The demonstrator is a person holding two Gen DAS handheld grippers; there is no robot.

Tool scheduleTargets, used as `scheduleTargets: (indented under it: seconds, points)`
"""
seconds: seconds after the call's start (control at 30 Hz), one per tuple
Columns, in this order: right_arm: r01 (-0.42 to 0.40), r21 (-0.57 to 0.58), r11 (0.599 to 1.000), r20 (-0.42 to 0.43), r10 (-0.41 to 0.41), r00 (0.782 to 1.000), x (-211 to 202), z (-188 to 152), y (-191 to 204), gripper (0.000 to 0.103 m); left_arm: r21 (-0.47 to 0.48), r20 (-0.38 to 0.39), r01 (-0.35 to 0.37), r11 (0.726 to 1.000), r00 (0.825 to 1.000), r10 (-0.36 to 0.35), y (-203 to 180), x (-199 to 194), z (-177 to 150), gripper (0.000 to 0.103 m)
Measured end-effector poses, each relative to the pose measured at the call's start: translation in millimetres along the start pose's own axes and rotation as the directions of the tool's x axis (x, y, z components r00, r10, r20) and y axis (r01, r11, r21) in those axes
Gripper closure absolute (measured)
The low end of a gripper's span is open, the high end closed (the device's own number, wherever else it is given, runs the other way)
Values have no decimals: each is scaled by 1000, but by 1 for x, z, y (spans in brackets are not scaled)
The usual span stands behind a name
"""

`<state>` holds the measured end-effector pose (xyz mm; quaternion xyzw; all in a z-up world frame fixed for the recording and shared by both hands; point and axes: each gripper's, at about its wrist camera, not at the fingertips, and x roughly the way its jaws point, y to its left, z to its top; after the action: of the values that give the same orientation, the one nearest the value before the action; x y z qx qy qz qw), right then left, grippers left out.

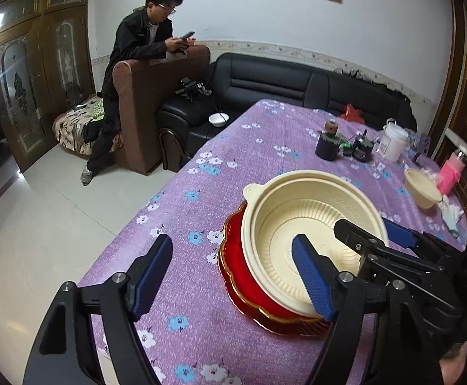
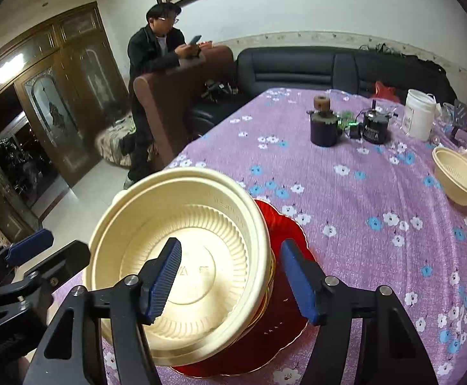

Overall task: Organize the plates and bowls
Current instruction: 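Carry the cream bowl onto the white bowl in the red plates, then open the right gripper and withdraw from the stack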

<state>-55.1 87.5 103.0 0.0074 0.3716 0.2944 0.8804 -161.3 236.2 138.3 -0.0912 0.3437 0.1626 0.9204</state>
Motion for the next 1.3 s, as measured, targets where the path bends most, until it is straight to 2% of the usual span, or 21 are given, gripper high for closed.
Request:
scheduleTargets:
  seconds: [0.17, 0.3, 0.43, 0.8, 1.3]
  points:
    - [11, 14, 1000, 45, -12, 999, -19, -6, -6, 28, -14, 73, -36, 999, 997, 37, -5, -22, -10, 14]
    - [43, 35, 998, 77, -46, 996, -40, -14, -18, 27, -8, 104, -68, 998, 992, 68, -13, -29, -18, 11]
    - [99, 54, 994, 106, -105, 989, -60, -26, -32, 24, 0, 94, -76, 997, 993, 76, -20, -28, -28, 11]
    - [146, 158, 977, 107, -164, 981, -85, -60, -49, 21, 46, 76, -102, 994, 992, 98, -36, -25, -44, 11]
    - [143, 153, 978, 56, -153, 987, -79, -81, -38, 20, 73, 41, -75, 995, 997, 72, -43, -22, -52, 11]
